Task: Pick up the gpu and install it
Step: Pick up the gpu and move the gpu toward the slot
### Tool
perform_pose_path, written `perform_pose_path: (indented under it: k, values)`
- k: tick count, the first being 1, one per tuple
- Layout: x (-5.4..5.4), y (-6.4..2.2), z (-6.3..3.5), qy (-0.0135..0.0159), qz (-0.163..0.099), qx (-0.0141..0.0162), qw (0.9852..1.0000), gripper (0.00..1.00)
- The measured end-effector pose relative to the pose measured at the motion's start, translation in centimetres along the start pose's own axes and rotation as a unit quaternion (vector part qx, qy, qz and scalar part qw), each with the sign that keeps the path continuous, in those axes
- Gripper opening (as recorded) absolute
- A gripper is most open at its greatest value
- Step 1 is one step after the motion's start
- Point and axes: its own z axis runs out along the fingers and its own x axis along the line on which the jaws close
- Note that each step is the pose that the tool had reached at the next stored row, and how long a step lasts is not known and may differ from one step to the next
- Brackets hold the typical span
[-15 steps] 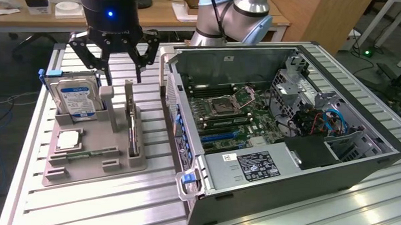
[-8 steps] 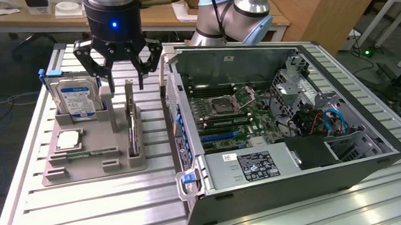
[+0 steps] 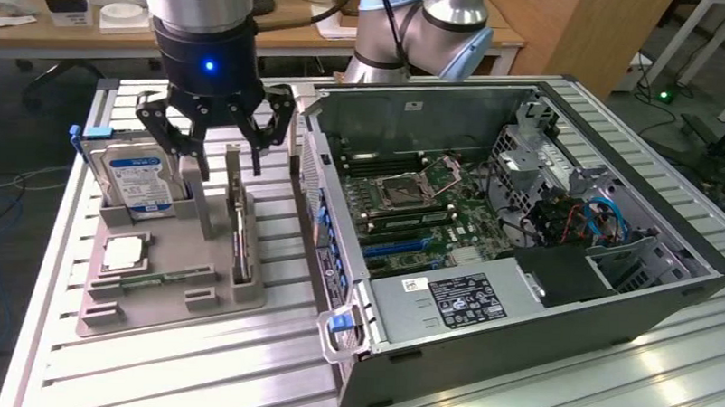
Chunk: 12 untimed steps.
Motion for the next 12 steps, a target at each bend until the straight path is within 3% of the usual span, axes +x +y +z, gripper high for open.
perform_pose_path:
  k: [12]
  values:
    - [0.0,-0.23,2.15,0.0000,0.000,0.0000,1.0000,0.59]
